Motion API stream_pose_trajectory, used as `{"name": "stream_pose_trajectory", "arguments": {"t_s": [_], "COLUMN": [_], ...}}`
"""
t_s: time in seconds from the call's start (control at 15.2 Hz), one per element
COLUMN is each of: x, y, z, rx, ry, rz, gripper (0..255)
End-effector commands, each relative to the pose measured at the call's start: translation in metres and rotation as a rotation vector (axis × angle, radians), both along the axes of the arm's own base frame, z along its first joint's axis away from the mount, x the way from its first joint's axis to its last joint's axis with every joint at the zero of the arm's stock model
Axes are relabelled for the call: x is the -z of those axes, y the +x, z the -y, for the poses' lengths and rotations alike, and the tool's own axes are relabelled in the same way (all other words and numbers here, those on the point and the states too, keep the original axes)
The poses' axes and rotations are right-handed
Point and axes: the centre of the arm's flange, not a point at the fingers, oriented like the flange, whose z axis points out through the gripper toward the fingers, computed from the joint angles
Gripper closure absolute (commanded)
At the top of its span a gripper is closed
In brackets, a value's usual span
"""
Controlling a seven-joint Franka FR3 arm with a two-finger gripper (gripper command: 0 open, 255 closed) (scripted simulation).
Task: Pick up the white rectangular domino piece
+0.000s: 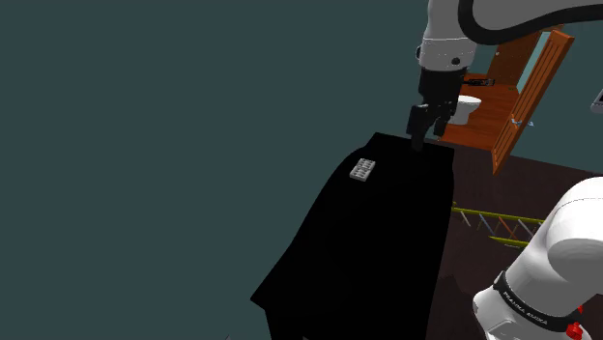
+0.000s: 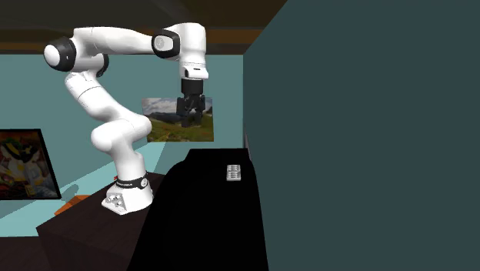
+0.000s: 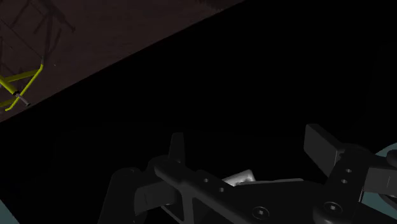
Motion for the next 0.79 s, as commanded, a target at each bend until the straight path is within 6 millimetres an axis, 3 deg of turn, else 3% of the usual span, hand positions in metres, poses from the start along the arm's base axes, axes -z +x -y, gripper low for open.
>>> {"name": "stream_pose_trajectory", "arguments": {"t_s": [0.0,0.4,0.73], "x": [0.000,0.047,0.084], "y": [0.000,0.058,0.109], "z": [0.000,-0.015,-0.007], "rx": [0.000,0.422,0.774], "ry": [0.000,-0.006,-0.011], "rz": [0.000,0.031,0.056], "gripper": [0,0,0]}}
